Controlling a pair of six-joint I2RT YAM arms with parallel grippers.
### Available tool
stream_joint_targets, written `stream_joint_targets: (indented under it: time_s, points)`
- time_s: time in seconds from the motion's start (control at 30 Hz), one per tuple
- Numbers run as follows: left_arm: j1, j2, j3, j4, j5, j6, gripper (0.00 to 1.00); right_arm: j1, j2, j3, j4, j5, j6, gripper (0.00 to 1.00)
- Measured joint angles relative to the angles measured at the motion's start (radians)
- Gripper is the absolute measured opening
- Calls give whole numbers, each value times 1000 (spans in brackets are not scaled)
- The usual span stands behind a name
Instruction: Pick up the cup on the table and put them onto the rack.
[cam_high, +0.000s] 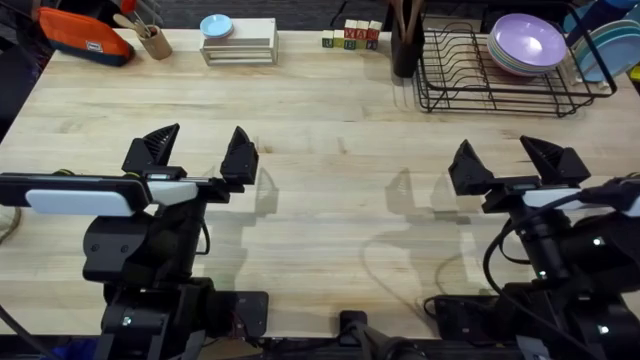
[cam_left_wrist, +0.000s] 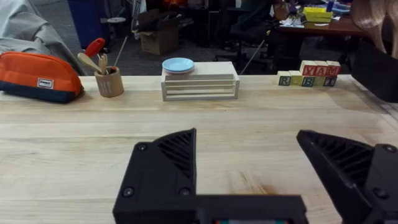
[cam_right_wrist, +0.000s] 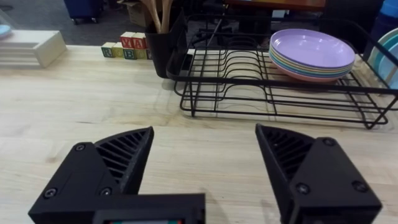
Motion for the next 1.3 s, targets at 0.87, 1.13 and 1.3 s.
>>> stream_joint_targets:
  time_s: [0.87, 1.13, 1.3]
  points:
    - [0, 50, 184, -171, -1, 2, 993, 0, 80, 182, -197, 3, -16, 996]
    - [0, 337, 513, -279, -1, 4, 993, 0, 372, 527, -336, 3, -16, 996]
    - [0, 566, 743, -358, 0, 7, 993, 0, 602, 740, -390, 3, -16, 996]
